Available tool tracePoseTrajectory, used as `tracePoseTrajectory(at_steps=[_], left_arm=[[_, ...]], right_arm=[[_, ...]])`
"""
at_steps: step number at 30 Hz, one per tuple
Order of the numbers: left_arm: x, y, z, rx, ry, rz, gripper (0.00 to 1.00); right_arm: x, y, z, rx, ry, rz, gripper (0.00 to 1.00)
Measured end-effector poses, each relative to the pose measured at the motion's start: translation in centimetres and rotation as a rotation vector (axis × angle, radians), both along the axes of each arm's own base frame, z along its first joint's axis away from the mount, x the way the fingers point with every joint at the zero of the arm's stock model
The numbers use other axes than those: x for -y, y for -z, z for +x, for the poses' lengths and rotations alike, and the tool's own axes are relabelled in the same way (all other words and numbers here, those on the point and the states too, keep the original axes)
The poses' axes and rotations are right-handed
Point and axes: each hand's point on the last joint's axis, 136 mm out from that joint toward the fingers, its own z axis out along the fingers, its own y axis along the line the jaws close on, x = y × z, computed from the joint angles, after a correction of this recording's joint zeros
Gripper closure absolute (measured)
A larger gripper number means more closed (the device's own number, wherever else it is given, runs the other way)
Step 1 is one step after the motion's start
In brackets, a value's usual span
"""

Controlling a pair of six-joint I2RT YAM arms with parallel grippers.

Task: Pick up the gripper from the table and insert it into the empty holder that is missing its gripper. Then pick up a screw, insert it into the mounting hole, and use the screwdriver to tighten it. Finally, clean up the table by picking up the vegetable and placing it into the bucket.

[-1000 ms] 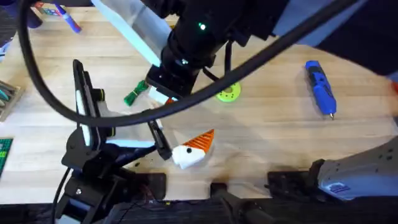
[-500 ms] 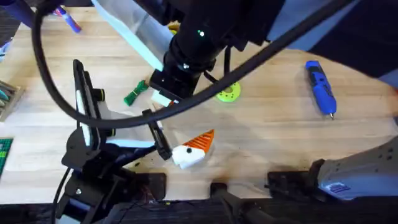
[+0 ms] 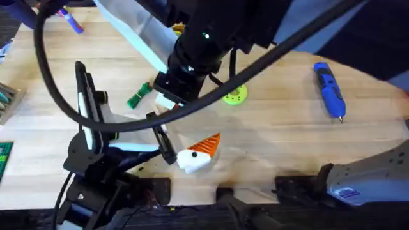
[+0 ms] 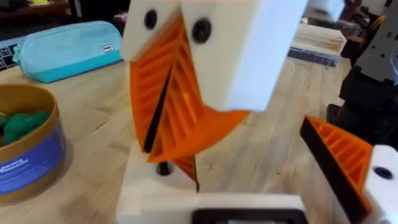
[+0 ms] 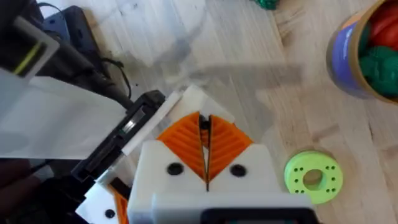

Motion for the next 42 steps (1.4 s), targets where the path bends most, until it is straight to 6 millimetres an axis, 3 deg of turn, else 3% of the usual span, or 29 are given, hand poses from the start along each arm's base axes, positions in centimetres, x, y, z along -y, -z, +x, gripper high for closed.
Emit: tracePoseTrajectory(at_steps=[32,38,42], left_arm=[[0.0,0.0,0.0,0.0,0.0,0.0,0.009],[0.0,-0.01,0.0,0.001,0.0,0.0,0.009],[0.0,-0.01,0.0,0.001,0.0,0.0,0.009]], right_arm=[[0.0,0.01,0.0,0.0,0.0,0.0,0.995],[0.08,0.13,-0.04,-0.001,-0.003,-0.005,0.82],[0.13,0.24,-0.08,-0.002,-0.005,-0.008,0.614]])
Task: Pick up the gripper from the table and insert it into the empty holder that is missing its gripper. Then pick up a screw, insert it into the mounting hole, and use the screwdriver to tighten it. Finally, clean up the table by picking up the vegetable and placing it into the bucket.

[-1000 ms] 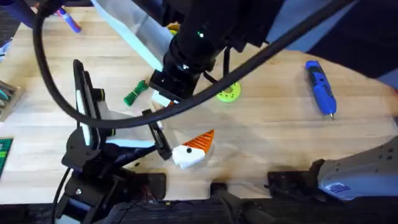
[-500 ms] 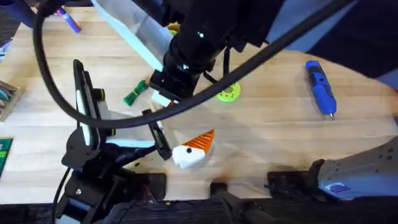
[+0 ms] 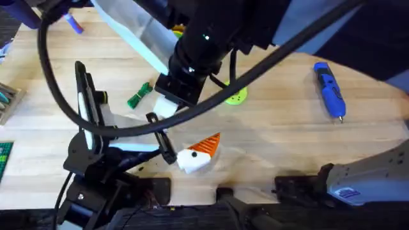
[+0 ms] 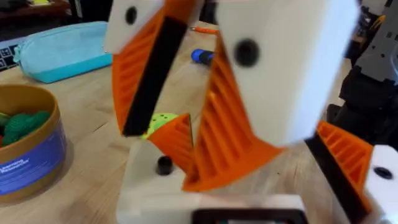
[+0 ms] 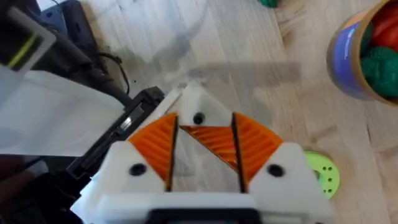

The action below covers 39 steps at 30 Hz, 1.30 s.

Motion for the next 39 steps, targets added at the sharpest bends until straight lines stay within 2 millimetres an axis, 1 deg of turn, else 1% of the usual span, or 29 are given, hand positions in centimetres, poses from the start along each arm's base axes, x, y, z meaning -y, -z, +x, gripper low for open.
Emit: tracePoseTrajectory(at_steps=[2,3,4,5,12,39], left_arm=[[0.0,0.0,0.0,0.0,0.0,0.0,0.009],[0.0,0.01,0.0,-0.001,0.0,0.0,0.009],[-0.01,0.01,0.02,-0.001,-0.002,0.0,0.009],[-0.02,0.01,0.04,-0.001,-0.003,0.0,0.009],[-0.02,0.01,0.05,-0.001,-0.003,0.0,0.009],[-0.02,0.01,0.05,-0.001,-0.003,0.0,0.009]], right_arm=[[0.1,0.04,0.14,0.005,0.003,-0.004,0.338],[0.2,0.05,0.32,0.01,0.007,-0.007,0.243],[0.34,0.06,0.54,0.015,0.01,-0.01,0.178],[0.43,0.06,0.7,0.017,0.013,-0.011,0.156],[0.48,0.07,0.77,0.018,0.014,-0.012,0.139],[0.51,0.08,0.83,0.021,0.016,-0.014,0.132]])
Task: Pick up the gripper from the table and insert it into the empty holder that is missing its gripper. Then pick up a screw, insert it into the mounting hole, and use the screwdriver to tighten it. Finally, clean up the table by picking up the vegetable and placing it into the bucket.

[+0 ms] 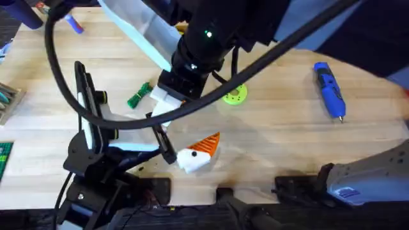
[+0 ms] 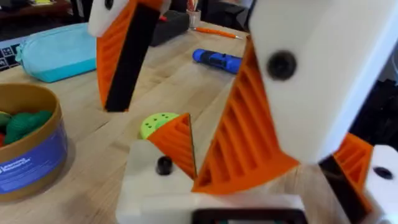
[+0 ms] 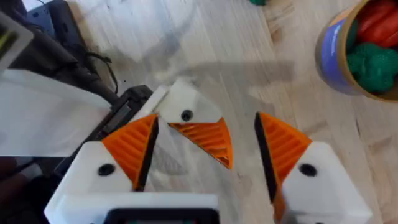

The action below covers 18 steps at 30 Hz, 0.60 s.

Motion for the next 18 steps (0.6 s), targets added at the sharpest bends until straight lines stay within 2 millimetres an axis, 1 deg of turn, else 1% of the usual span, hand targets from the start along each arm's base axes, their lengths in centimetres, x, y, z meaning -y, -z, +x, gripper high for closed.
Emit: tracePoseTrajectory(at_steps=[18], left_arm=[[0.0,0.0,0.01,-0.001,0.0,0.0,0.009]], right_arm=[[0.07,0.01,0.12,0.008,0.003,-0.005,0.132]])
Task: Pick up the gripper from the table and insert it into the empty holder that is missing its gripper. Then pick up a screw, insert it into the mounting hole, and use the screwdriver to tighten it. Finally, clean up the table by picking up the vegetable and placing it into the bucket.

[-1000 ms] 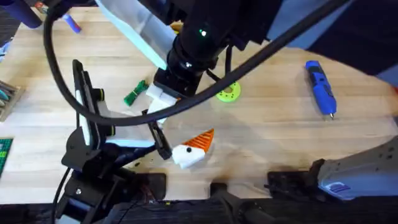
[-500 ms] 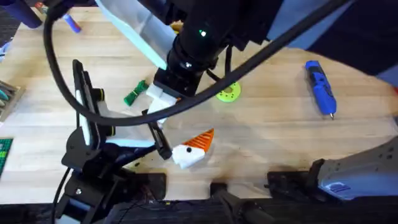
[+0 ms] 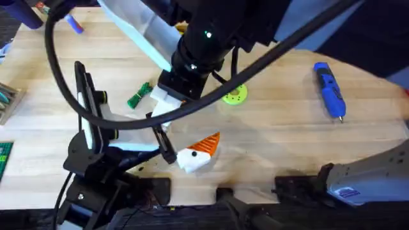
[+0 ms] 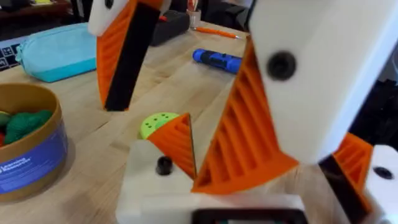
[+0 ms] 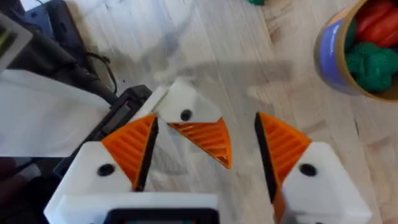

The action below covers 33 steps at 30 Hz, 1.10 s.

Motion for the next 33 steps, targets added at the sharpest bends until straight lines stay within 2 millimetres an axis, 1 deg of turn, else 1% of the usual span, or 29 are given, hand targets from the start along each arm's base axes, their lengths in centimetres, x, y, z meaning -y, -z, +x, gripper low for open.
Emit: tracePoseTrajectory(at_steps=[13,15,17,23,26,29,33], left_arm=[[0.0,0.0,0.0,0.001,0.001,0.0,0.009],[0.0,0.0,0.0,0.002,0.001,0.001,0.009],[0.0,0.0,0.0,0.002,0.001,0.001,0.009],[0.0,0.0,0.0,0.002,0.001,0.001,0.009],[0.0,0.0,0.0,0.002,0.001,0.001,0.009],[0.0,0.0,0.0,0.002,0.001,0.001,0.009],[0.0,0.0,0.0,0.002,0.001,0.001,0.009]], right_arm=[[0.1,-0.2,0.0,0.007,0.002,0.004,0.132],[0.2,-0.6,0.1,0.012,0.005,0.013,0.131],[0.4,-1.4,0.2,0.026,0.009,0.033,0.13],[2.0,-5.3,0.5,0.085,0.039,0.123,0.13],[3.1,-6.7,0.8,0.107,0.062,0.149,0.13],[4.4,-7.0,1.7,0.11,0.101,0.144,0.129],[6.5,-6.7,3.7,0.101,0.187,0.128,0.129]])
